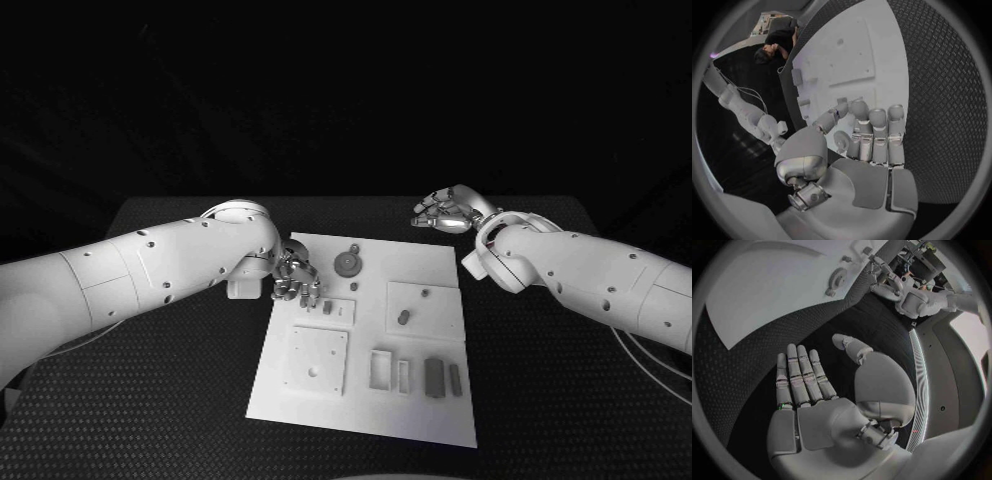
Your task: Assemble the parts on the task board
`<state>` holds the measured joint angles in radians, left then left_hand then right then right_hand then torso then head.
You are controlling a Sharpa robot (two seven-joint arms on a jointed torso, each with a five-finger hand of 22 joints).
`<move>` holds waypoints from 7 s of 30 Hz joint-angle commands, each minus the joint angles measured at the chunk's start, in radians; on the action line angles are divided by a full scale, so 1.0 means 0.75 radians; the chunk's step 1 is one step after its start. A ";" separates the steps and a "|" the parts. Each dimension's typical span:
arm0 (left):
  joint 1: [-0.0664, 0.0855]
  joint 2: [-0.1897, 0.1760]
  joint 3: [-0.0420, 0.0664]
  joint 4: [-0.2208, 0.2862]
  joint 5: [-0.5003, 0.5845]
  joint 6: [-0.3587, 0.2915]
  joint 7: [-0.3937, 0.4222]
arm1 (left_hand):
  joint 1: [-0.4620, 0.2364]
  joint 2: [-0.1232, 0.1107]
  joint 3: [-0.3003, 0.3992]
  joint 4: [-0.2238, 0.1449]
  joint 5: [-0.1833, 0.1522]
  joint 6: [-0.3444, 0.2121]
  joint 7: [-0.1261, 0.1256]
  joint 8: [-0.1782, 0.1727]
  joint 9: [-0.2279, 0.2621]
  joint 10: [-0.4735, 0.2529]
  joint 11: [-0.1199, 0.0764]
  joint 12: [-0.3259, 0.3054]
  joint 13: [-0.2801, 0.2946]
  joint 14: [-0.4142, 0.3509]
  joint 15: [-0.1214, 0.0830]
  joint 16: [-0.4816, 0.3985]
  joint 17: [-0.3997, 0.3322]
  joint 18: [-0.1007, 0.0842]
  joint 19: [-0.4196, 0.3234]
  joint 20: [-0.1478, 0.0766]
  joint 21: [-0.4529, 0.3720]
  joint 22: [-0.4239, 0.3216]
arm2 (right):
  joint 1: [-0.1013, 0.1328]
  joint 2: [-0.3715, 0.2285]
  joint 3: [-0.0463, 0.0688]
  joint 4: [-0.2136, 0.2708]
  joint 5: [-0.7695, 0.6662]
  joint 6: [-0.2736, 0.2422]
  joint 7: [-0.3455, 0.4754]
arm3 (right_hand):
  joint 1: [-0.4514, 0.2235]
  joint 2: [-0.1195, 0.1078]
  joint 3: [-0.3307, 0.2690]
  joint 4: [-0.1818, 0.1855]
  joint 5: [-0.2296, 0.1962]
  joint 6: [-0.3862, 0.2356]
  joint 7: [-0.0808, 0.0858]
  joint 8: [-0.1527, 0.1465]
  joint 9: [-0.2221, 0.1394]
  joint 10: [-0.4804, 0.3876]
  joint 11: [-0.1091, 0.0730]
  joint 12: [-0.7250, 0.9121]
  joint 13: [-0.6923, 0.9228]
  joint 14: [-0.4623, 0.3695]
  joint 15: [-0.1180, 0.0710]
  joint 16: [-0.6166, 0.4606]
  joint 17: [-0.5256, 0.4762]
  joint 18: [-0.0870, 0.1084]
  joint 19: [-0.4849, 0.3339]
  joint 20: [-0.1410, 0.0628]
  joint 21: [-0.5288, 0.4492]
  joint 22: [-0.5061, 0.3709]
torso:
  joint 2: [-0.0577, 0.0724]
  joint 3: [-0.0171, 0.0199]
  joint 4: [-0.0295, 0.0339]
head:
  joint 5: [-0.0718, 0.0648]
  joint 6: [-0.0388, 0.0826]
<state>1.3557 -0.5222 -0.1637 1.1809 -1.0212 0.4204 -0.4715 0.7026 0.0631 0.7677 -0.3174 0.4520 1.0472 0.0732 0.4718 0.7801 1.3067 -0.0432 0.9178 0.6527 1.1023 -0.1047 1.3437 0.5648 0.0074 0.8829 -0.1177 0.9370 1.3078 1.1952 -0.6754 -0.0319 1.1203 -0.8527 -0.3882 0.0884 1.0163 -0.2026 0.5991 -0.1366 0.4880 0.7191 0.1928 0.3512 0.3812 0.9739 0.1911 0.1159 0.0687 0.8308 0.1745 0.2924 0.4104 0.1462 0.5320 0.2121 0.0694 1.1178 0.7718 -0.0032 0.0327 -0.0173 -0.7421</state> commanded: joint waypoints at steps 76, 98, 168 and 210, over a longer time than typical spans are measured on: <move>-0.005 0.019 -0.023 -0.022 -0.048 0.036 -0.013 | -0.011 0.016 0.108 0.033 0.010 0.105 -0.083 0.009 0.025 0.068 -0.068 0.016 -0.003 0.067 -0.057 0.019 -0.005 0.018 0.022 -0.162 0.020 0.028 | 0.000 0.013 0.001 -0.006 -0.004 0.018 0.010 | 0.005 0.005 0.003 -0.009 0.008 -0.011 0.043 0.008 -0.003 0.014 0.000 -0.011 0.001 -0.001 0.008 -0.002 -0.003 -0.027 -0.012 -0.001 -0.005 0.004 | 0.000 0.0001 -0.0003 | -0.003 -0.011; -0.005 0.017 -0.035 -0.023 -0.074 0.043 -0.025 | -0.009 0.014 0.110 0.033 0.014 0.106 -0.084 0.009 0.032 0.071 -0.070 0.018 -0.005 0.070 -0.058 0.021 -0.007 0.019 0.025 -0.163 0.023 0.028 | 0.000 0.012 0.001 -0.006 -0.004 0.018 0.010 | 0.005 0.006 0.003 -0.010 0.009 -0.011 0.043 0.008 -0.003 0.015 0.000 -0.012 0.001 -0.001 0.008 -0.002 -0.003 -0.027 -0.013 -0.001 -0.005 0.005 | -0.001 0.0008 -0.0005 | -0.005 -0.012; -0.020 -0.015 -0.028 0.003 -0.090 -0.105 -0.039 | -0.210 -0.240 -0.212 0.255 -0.537 0.157 -0.094 -0.066 0.093 0.111 -0.078 0.011 -0.035 0.107 -0.081 0.022 -0.040 0.036 0.065 -0.178 0.002 0.019 | -0.001 0.008 0.001 -0.005 -0.004 0.017 0.011 | 0.002 0.004 0.002 -0.011 0.017 -0.011 0.044 0.009 -0.004 0.016 0.000 -0.015 0.001 -0.002 0.009 -0.002 -0.005 -0.029 -0.014 -0.001 -0.005 0.007 | -0.001 -0.0004 0.0003 | -0.016 -0.012; -0.106 0.039 -0.073 -0.023 -0.506 -1.024 0.839 | 0.612 -0.309 -0.264 0.050 -0.470 -0.169 0.091 -0.284 -0.227 -0.225 0.183 -0.904 -0.562 -0.083 0.123 -0.382 -0.211 0.007 -0.135 0.007 -0.306 -0.035 | -0.002 0.015 0.001 -0.030 0.001 0.017 0.016 | 0.002 0.005 0.003 -0.012 0.021 -0.012 0.043 0.009 -0.005 0.016 0.000 -0.017 0.001 -0.002 0.009 -0.001 -0.006 -0.029 -0.015 -0.001 -0.005 0.009 | 0.003 -0.0011 -0.0051 | -0.043 0.054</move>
<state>1.2781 -0.4979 -0.2191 1.1648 -1.3075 -0.3077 0.1340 1.1704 -0.1639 0.5777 -0.2801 0.1028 0.9236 0.1355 0.2638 0.6128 1.1318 0.0929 0.2475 0.2342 1.0325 -0.0100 1.0475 0.4018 0.0074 0.7732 -0.0818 0.7012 1.2777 1.1943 -0.6638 -0.0317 1.0990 -0.8520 -0.3857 0.0901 1.0163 -0.2026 0.6019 -0.1394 0.4997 0.7156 0.1893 0.3512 0.3786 0.9811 0.1911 0.1081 0.0687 0.8308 0.1745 0.2924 0.4070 0.1381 0.5285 0.2086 0.0694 1.1231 0.7733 -0.0034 0.0300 -0.0475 -0.7018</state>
